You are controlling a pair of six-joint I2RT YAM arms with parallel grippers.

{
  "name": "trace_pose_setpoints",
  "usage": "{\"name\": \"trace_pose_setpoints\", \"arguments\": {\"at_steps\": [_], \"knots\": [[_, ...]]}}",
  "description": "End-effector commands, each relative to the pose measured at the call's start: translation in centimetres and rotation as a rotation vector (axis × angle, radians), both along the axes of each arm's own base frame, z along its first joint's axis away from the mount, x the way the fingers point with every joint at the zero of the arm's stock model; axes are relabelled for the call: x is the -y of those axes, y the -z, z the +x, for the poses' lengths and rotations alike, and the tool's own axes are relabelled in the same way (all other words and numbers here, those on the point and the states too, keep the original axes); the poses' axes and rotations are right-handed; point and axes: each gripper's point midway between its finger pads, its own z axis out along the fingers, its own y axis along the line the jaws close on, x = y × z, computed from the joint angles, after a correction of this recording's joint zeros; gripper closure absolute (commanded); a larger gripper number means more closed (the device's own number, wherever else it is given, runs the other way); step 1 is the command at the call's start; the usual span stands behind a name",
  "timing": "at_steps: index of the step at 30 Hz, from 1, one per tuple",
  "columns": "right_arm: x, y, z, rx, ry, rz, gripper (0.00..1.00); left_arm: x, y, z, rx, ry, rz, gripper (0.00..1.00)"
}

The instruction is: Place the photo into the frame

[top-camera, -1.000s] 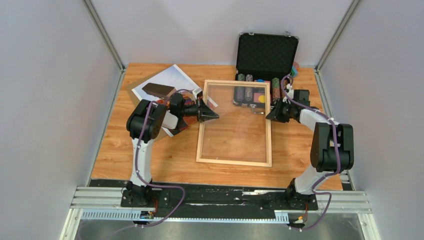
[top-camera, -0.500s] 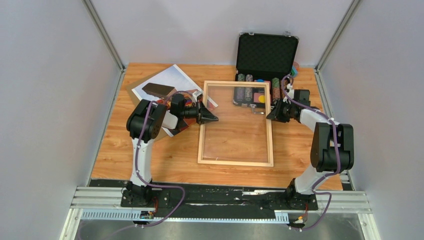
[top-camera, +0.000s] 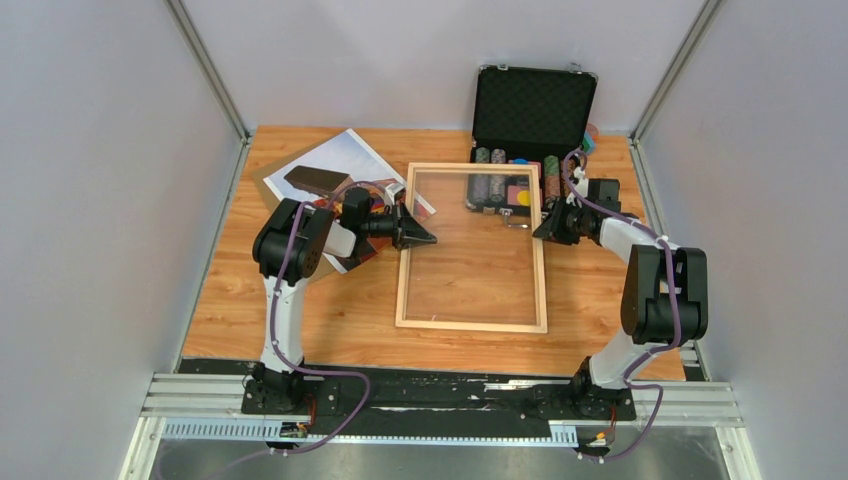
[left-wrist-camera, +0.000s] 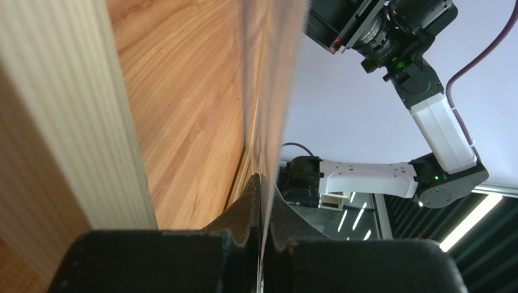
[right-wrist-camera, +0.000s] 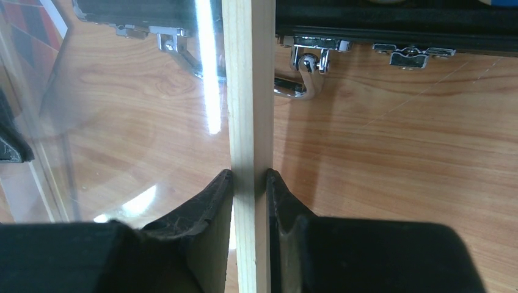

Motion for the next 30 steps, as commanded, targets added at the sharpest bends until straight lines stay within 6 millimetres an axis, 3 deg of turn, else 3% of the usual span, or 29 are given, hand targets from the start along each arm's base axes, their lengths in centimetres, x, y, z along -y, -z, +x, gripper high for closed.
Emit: {"name": "trace_pose_setpoints", "arguments": {"at_steps": [1,30], "knots": [[-0.8,-0.4,0.9,0.026,-0.026,0.023,0.89,1.2,-0.7,-0.3,0.033,0.031,0.0,1.0],[-0.8,-0.5,1.0,0.027,-0.027,0.021,0.85,1.4,0.4,0.5,0.075,0.021,0.089,1.0]]}}
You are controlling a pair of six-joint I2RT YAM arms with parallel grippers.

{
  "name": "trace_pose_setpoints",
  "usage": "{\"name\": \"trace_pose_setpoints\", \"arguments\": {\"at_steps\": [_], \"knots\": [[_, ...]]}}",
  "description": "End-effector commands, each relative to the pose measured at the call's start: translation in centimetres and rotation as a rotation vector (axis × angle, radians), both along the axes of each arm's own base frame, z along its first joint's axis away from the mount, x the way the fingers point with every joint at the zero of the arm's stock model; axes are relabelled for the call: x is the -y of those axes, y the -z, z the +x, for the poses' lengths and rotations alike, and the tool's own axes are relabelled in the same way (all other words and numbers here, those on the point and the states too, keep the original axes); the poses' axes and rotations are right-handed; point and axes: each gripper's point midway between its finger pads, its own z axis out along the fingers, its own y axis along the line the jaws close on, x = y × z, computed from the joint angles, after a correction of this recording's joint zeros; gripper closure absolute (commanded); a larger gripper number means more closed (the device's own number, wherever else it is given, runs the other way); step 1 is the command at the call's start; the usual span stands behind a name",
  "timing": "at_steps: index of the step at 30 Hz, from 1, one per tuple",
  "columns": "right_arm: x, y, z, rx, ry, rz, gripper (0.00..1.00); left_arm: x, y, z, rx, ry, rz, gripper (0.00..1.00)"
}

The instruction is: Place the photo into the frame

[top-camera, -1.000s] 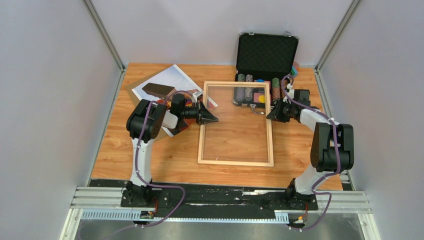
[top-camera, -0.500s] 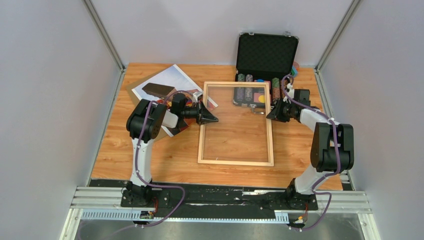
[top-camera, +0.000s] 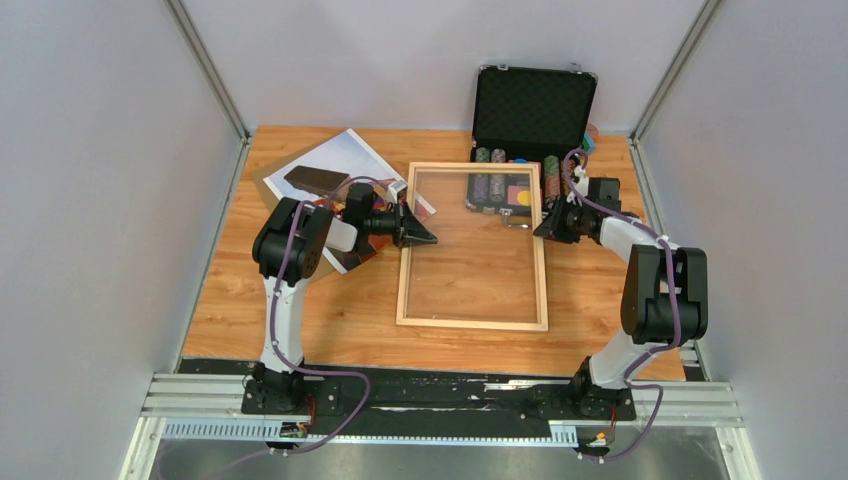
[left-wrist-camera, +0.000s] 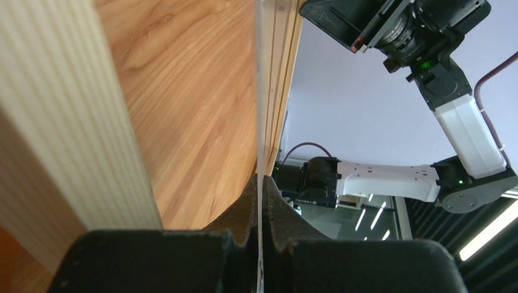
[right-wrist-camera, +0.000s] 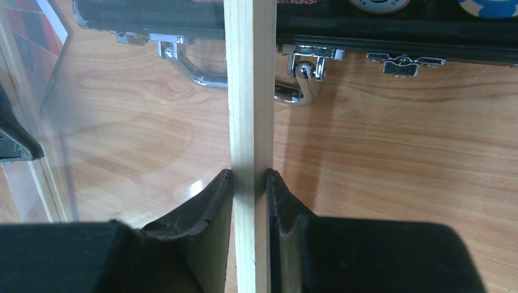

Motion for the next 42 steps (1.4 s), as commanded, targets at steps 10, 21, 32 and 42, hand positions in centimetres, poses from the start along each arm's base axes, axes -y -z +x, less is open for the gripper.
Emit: {"name": "trace_pose_setpoints", "arguments": {"at_steps": [10,21,32,42], "knots": [[-0.9,-0.4,0.7,0.016,-0.032,0.027,0.83,1.0,0.5,0.4,0.042,-0.015,0.09,1.0],[-0.7,-0.3,0.8,0.009,-0.022,0.018,0.68,0.7,1.8,0.2,0.038,-0.026,0.137,1.0],[-0.6,-0.7,1.0,0.014,-0.016,0.01,0.55,0.5,2.5,-0.1,0.032,-0.028,0.156,1.0],[-0.3,-2.5,1.7,0.053,-0.007,-0.009,0.48,0.4,2.3,0.0,0.038,-0.031,0.163,1.0]]}}
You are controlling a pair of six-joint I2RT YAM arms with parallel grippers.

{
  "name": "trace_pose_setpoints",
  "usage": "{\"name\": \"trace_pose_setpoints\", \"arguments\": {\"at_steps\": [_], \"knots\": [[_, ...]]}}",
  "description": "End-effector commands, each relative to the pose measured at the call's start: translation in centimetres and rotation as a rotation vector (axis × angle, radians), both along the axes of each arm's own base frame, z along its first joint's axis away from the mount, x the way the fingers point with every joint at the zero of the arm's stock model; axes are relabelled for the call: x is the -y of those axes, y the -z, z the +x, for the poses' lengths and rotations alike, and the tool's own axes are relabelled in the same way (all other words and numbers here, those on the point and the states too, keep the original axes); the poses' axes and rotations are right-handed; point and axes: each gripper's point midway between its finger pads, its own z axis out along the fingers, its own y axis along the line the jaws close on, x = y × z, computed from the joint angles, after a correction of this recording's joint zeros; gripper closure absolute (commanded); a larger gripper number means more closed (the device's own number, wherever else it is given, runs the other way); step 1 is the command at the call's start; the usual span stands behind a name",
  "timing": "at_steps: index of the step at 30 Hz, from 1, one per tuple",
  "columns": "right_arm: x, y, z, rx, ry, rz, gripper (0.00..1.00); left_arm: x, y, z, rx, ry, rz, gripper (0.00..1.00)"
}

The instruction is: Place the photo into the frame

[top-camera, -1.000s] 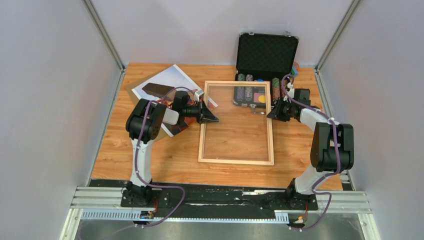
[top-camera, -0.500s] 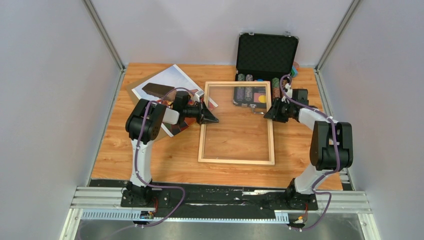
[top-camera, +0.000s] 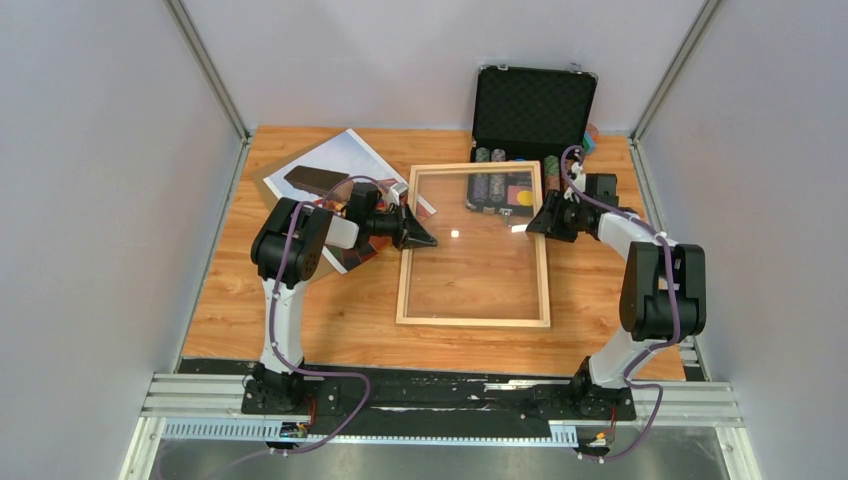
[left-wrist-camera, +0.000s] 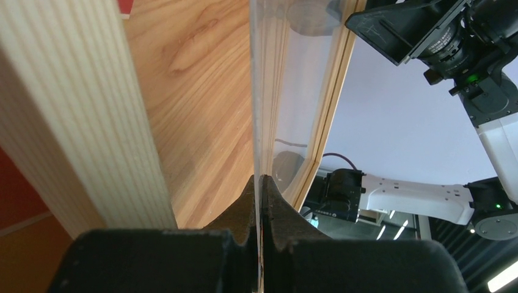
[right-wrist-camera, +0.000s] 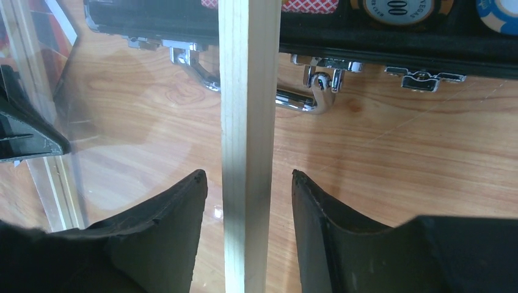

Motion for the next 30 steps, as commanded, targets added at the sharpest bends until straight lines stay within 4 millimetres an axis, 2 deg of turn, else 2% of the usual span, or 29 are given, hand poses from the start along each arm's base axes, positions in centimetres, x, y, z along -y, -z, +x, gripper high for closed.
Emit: {"name": "trace_pose_setpoints", "arguments": {"at_steps": [1,10,16,19,22,30], "knots": [[0.2,-2.5,1.4,0.07,0.001,-0.019,0.47,0.4,0.5,-0.4,0.025,-0.001,0.047,1.0],[0.8,-4.9,2.0,0.133,0.0,-0.063,0.44,0.4,-0.2,-0.3,0.04,0.001,0.04,1.0],[0.5,-8.3,3.1,0.215,-0.018,-0.06,0.43,0.4,-0.4,-0.3,0.044,0.001,0.038,1.0],[-0.2,-9.4,3.6,0.245,-0.043,-0.061,0.43,0.4,-0.5,-0.3,0.048,0.0,0.038,1.0],[-1.6,-9.9,4.0,0.265,-0.085,-0.069,0.44,0.4,-0.6,-0.3,0.05,0.001,0.039,1.0],[-10.0,-9.5,3.5,0.302,-0.321,-0.1,0.46,0.4,-0.5,-0.3,0.052,0.001,0.045,1.0]]}}
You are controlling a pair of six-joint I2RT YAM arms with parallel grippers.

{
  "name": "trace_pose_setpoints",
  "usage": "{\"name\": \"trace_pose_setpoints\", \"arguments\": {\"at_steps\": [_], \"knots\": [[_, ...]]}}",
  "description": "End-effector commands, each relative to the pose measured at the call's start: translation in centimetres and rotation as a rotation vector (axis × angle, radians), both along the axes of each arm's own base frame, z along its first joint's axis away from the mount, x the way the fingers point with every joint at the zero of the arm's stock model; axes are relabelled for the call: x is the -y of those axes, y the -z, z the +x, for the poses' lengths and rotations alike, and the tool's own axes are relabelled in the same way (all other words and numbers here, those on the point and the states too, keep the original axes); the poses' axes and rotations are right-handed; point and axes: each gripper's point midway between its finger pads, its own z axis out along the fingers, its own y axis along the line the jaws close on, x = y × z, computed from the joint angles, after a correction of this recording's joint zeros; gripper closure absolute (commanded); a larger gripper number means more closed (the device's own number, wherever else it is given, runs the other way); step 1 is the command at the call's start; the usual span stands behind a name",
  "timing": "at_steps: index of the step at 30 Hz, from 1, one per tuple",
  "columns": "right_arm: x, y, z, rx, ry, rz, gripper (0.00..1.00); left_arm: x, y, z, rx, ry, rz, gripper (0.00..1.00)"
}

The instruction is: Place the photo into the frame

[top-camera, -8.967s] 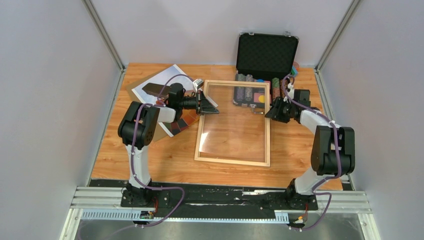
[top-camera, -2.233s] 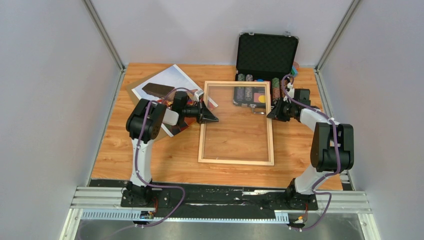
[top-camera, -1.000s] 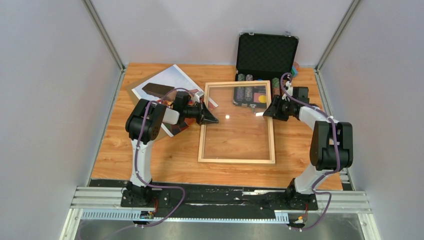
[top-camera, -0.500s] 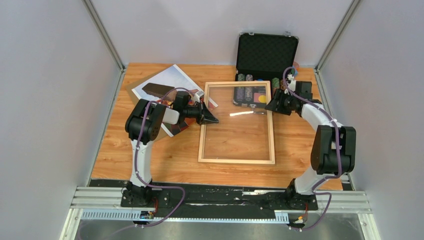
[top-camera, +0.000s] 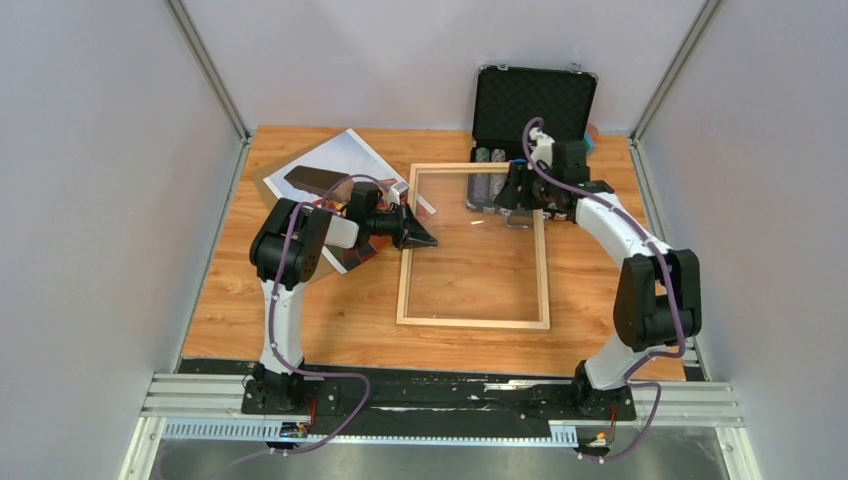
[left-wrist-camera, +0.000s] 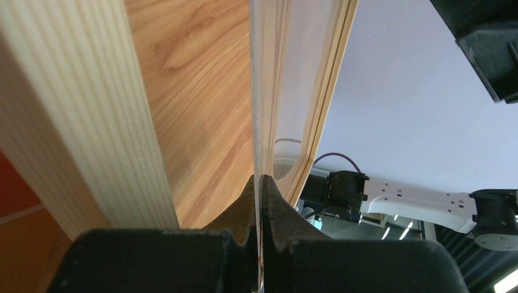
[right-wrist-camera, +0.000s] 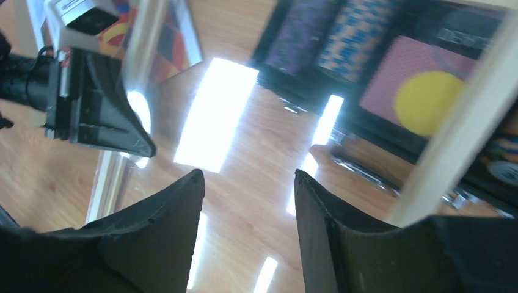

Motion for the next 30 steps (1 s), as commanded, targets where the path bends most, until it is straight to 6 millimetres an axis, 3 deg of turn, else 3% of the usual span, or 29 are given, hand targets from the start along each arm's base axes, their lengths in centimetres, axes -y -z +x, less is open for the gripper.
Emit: {"name": "trace_pose_setpoints", "arguments": {"at_steps": [1,6,11,22,30], "knots": [[-4.4,-0.7,0.4,0.068,-0.142,-0.045,0.46,0.3,-0.2,-0.2,0.044,0.0,0.035,1.0],[-8.0,1.0,-0.6,0.037,-0.242,-0.045,0.47,0.3,-0.2,-0.1,0.046,0.002,0.035,1.0],[-10.2,3.0,-1.6,-0.018,-0.298,-0.028,0.48,0.3,-0.3,-0.2,0.046,0.002,0.035,1.0],[-11.9,6.0,-3.5,-0.109,-0.357,0.013,0.49,0.3,-0.5,-0.2,0.052,0.003,0.033,1.0],[-11.8,7.3,-4.1,-0.141,-0.362,0.006,0.5,0.3,-0.7,-0.1,0.055,0.003,0.033,1.0]]}}
